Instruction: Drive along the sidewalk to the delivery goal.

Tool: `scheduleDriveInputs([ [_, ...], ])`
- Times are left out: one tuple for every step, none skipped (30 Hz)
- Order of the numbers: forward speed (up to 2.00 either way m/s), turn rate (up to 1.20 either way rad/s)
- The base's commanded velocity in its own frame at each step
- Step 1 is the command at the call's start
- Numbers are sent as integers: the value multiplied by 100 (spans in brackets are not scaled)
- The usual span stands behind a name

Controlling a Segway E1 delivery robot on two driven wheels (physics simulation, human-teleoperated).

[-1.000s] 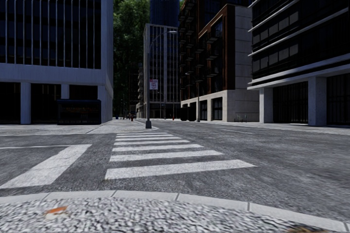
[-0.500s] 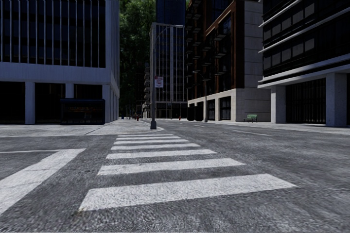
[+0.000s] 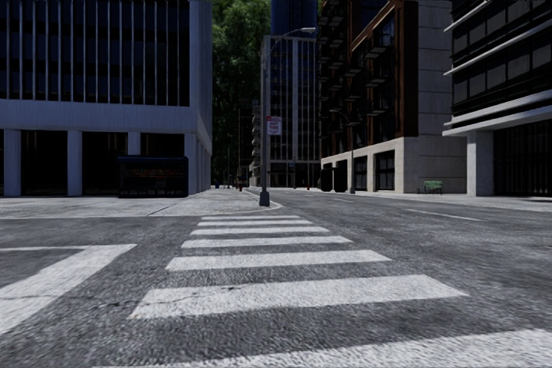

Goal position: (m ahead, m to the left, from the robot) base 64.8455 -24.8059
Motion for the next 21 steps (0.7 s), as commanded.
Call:
scheduleDriveInputs([
  [182, 33],
  [182, 33],
  [182, 33],
  [182, 33],
  [182, 32],
  [182, 31],
  [182, 31],
  [182, 25],
  [182, 18],
  [182, 11],
  [182, 11],
  [182, 5],
  [182, 3],
  [182, 1],
  [182, 1],
  [182, 0],
  [182, 0],
  [182, 0],
  [182, 0],
  [182, 0],
  [182, 0],
])
